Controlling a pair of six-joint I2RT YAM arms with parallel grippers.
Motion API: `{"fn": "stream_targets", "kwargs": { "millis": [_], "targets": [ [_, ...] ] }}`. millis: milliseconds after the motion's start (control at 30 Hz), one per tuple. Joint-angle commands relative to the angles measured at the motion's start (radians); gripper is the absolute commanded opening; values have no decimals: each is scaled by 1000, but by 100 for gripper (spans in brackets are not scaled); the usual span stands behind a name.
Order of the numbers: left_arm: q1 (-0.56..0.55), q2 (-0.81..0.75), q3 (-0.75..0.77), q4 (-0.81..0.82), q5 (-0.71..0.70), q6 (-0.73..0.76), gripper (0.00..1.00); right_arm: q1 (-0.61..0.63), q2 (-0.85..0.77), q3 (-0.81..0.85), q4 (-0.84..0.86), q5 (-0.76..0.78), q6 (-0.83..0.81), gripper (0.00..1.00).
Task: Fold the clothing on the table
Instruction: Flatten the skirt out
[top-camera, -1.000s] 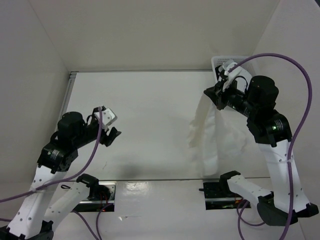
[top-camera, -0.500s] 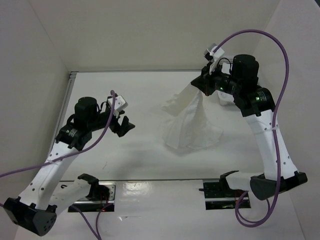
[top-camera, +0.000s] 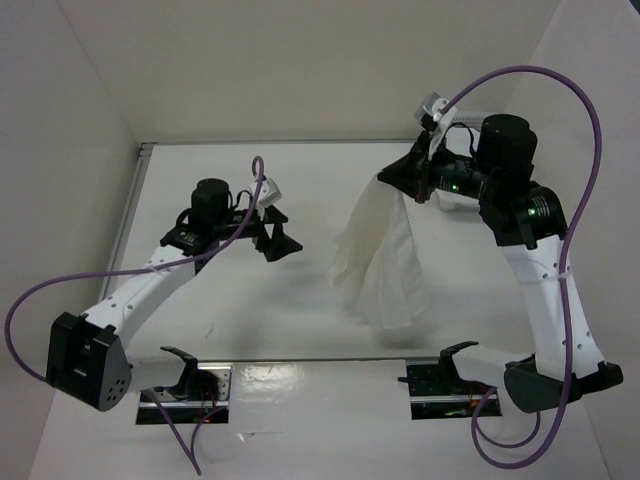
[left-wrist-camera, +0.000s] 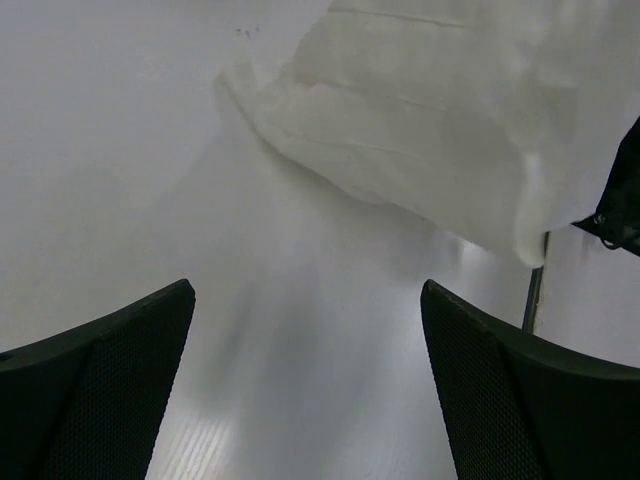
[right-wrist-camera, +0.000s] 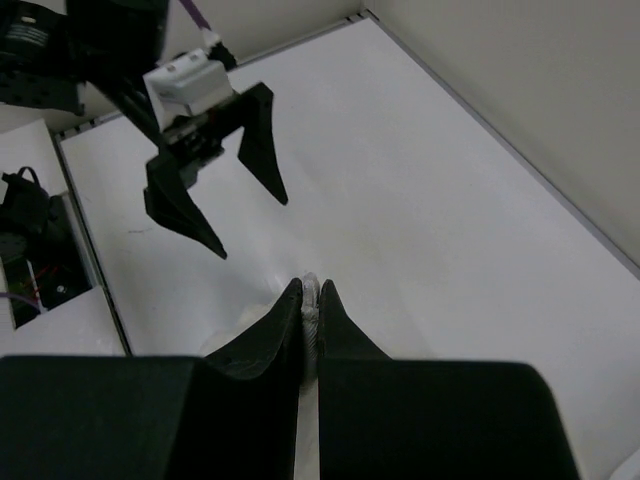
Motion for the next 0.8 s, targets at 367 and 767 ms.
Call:
{"fn": "stream_targets", "kwargs": {
  "millis": [367, 767],
  "targets": [
    [-96, 75, 20, 121, 142, -65, 100, -5, 39, 113, 61, -20, 48, 0],
    [-106, 85, 20, 185, 104, -146, 100, -5, 197, 246, 108, 110, 152, 0]
  ]
}}
